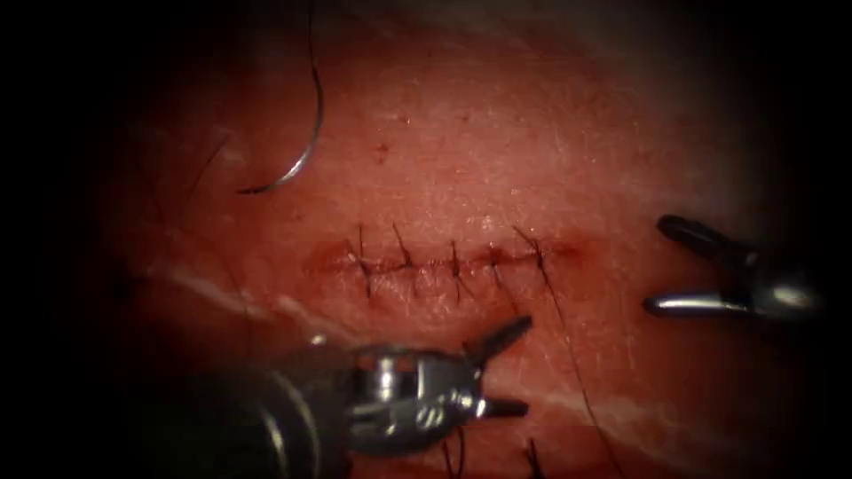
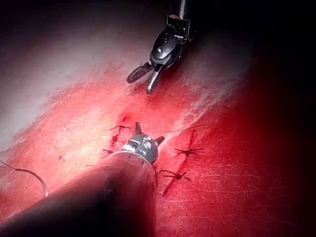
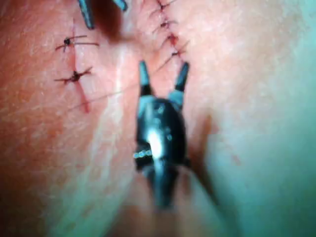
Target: Wound Closure
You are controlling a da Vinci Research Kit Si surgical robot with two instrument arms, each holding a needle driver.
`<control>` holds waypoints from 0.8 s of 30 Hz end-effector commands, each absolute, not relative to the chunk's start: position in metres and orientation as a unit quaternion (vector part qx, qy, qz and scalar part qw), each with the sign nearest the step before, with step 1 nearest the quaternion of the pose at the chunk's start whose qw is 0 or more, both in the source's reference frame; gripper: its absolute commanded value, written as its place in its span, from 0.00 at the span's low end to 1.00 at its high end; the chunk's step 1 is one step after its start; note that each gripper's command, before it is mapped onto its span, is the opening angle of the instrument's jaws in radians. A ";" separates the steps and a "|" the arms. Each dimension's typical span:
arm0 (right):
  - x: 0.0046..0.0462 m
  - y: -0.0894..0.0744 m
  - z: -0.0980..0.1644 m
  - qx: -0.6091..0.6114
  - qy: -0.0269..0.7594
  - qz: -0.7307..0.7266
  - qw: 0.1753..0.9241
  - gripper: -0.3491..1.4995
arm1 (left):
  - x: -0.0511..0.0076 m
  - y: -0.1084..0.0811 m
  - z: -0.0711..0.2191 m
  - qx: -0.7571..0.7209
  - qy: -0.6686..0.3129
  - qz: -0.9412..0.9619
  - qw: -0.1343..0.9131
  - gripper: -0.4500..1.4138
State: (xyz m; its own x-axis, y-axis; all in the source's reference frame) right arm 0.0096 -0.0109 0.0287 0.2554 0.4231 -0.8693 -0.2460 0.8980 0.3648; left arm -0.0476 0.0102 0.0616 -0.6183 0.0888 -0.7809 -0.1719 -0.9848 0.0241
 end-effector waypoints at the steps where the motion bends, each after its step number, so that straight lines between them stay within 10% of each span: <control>1: 0.0098 -0.012 0.030 0.080 0.571 0.213 0.789 0.92 | -0.0486 0.009 0.063 -0.436 0.047 0.897 0.065 0.41; 24: 0.0098 -0.013 0.030 0.076 0.571 0.212 0.789 0.92 | -0.0561 0.004 0.070 -0.505 0.050 0.860 -0.045 0.32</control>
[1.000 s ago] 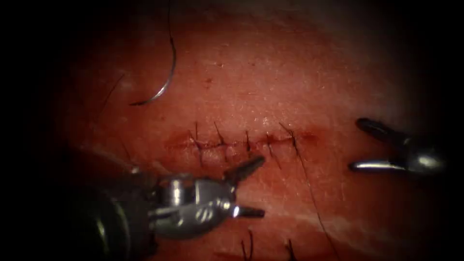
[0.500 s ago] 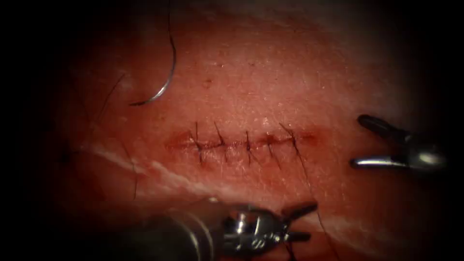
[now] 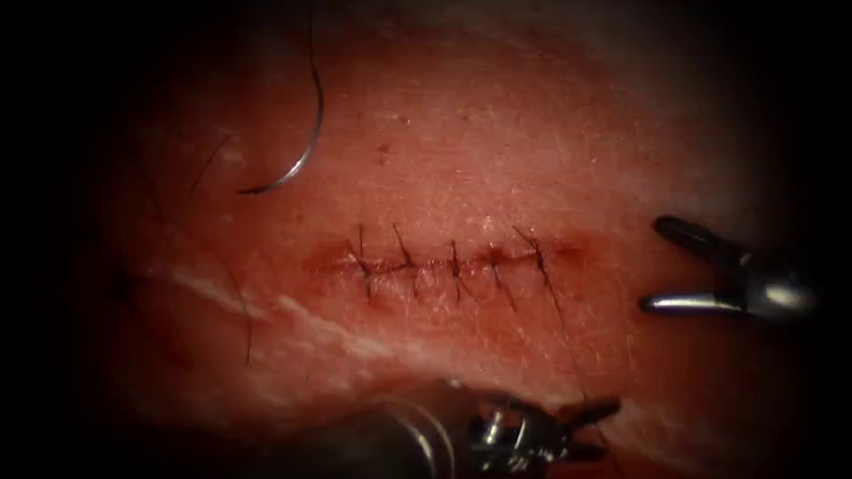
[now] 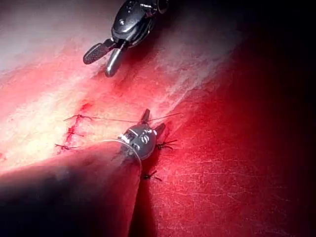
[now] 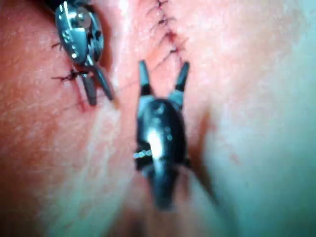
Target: Wound Closure
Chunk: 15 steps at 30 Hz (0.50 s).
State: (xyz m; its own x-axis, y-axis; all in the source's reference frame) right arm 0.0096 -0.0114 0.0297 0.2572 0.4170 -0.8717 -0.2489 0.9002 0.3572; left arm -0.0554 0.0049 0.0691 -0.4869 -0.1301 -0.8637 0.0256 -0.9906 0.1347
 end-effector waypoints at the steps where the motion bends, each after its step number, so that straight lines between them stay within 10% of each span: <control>1: 0.0098 -0.013 0.030 0.076 0.571 0.212 0.789 0.92 | -0.0563 0.004 0.070 0.506 -0.050 -0.860 0.046 0.32; 7: 0.0100 -0.013 0.030 0.074 0.571 0.211 0.790 0.92 | -0.0574 0.004 0.069 0.507 -0.049 -0.859 0.049 0.26; 10: 0.0101 -0.013 0.031 0.074 0.571 0.213 0.789 0.92 | -0.0580 0.004 0.068 0.511 -0.039 -0.858 0.040 0.00; 15: 0.0100 -0.013 0.031 0.073 0.571 0.213 0.789 0.92 | -0.0565 0.005 0.068 0.504 -0.043 -0.862 0.027 0.00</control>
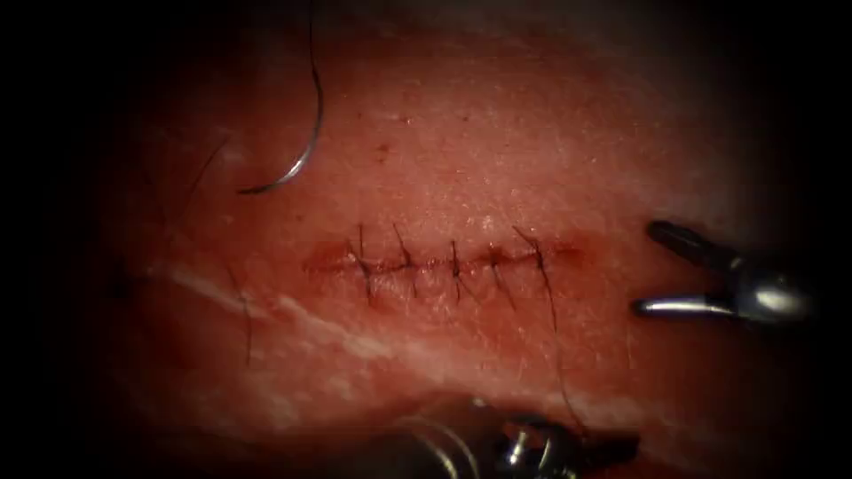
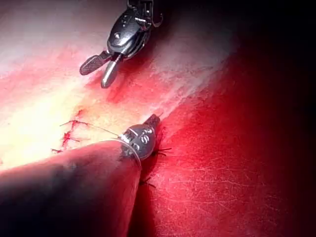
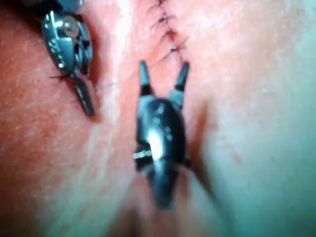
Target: Wound Closure
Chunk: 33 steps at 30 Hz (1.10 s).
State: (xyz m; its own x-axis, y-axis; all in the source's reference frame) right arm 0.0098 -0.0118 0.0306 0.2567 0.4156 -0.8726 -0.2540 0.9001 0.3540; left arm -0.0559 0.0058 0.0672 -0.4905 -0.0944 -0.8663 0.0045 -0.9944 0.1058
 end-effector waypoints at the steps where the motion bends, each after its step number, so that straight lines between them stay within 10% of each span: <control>1: 0.0100 -0.013 0.031 0.073 0.571 0.213 0.790 0.92 | -0.0561 0.006 0.068 0.502 -0.043 -0.863 0.022 0.00; 33: 0.0183 -0.017 0.033 -0.041 0.596 -0.119 0.793 0.89 | -0.0543 0.008 0.059 0.504 -0.049 -0.862 0.002 0.00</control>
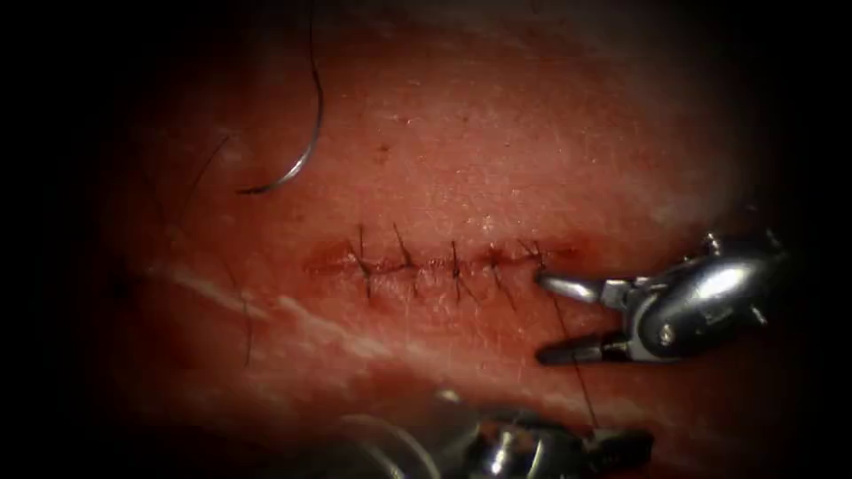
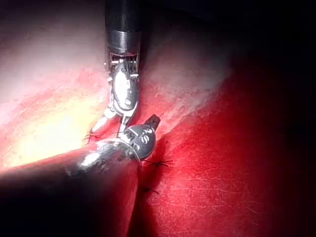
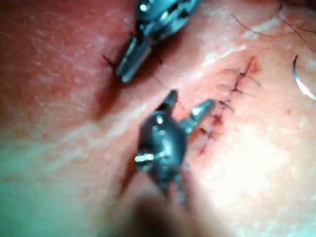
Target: Wound Closure
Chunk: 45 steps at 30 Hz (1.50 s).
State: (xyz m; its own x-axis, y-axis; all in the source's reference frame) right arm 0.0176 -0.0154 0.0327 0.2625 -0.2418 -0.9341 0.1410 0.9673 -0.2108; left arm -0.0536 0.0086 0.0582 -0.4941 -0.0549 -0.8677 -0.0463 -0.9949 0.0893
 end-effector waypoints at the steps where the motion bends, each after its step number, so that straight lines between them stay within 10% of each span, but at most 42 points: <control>1: 0.0186 -0.017 0.033 -0.043 0.596 -0.121 0.793 0.89 | -0.0543 0.008 0.059 0.504 -0.049 -0.862 0.002 0.00; 29: 0.0213 -0.017 0.036 -0.057 0.591 -0.122 0.795 0.87 | -0.0542 0.008 0.059 0.503 -0.050 -0.863 0.002 0.00; 33: 0.0213 -0.017 0.037 -0.049 0.585 -0.126 0.800 0.66 | -0.0541 0.008 0.059 0.503 -0.050 -0.863 0.002 0.00; 36: 0.0211 -0.017 0.037 -0.034 0.582 -0.138 0.801 0.00 | -0.0540 0.008 0.059 0.503 -0.050 -0.863 0.003 0.00; 45: 0.0207 -0.017 0.035 -0.031 0.582 -0.137 0.801 0.00 | -0.0537 0.008 0.059 0.504 -0.049 -0.862 0.004 0.00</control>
State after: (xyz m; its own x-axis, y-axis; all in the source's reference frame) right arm 0.0206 -0.0164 0.0344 0.2818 -0.2595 -0.9237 0.1813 0.9598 -0.2143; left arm -0.0529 0.0085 0.0586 -0.4939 -0.0578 -0.8676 -0.0439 -0.9949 0.0913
